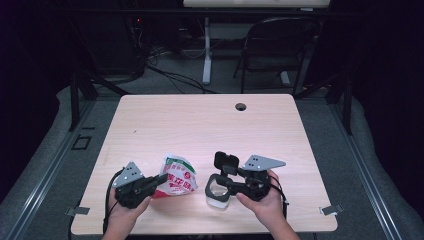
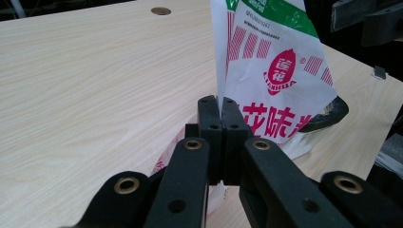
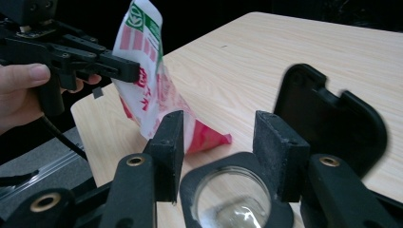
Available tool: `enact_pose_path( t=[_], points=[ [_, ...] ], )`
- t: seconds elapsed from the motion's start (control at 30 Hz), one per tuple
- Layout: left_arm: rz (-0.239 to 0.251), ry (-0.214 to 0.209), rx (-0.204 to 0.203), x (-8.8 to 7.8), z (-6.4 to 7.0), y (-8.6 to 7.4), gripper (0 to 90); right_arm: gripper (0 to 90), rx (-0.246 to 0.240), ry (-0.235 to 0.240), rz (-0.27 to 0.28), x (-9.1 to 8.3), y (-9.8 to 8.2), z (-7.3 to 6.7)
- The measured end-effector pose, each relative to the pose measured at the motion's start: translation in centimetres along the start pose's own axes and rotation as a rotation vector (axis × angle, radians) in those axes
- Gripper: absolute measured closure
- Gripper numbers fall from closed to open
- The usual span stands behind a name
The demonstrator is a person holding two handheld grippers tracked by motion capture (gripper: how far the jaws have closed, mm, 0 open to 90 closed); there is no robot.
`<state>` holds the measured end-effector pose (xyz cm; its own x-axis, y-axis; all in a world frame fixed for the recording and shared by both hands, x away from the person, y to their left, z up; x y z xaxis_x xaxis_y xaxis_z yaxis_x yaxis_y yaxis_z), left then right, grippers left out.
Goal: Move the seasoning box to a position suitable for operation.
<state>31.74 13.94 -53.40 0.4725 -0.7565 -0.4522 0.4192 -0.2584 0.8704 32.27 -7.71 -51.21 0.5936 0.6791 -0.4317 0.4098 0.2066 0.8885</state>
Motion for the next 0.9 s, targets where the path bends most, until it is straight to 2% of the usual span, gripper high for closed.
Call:
enact_pose_path(
  t=[0.17,0.4,0.67,0.9],
  points=[
    [0.004,-0.008,0.001,0.1,0.3,0.0,90.0,54.5,-0.026,0.024,-0.026,1.1,0.3,-0.9],
    [0.012,-0.026,0.009,0.6,1.1,0.3,90.0,54.9,-0.033,0.076,-0.038,2.6,0.3,-2.6],
    [0.0,-0.035,0.015,1.0,1.6,0.5,90.0,56.4,-0.027,0.101,-0.033,3.6,0.5,-3.2],
    [0.006,-0.043,0.012,1.3,1.7,0.7,90.0,57.0,-0.029,0.102,-0.041,4.2,0.5,-3.3]
  ],
)
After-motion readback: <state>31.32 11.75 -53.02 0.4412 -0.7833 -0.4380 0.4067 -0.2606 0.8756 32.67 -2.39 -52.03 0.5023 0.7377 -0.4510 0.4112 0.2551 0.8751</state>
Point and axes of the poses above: each handheld gripper's, and its own axes: x roughly forward along the jaws, y roughly out of its top, z roughly to its right, the point moved 9 cm from there along x, roughly forward along the jaws, and after that the axes turned 8 degrees about -y, right-handed, at the moved point
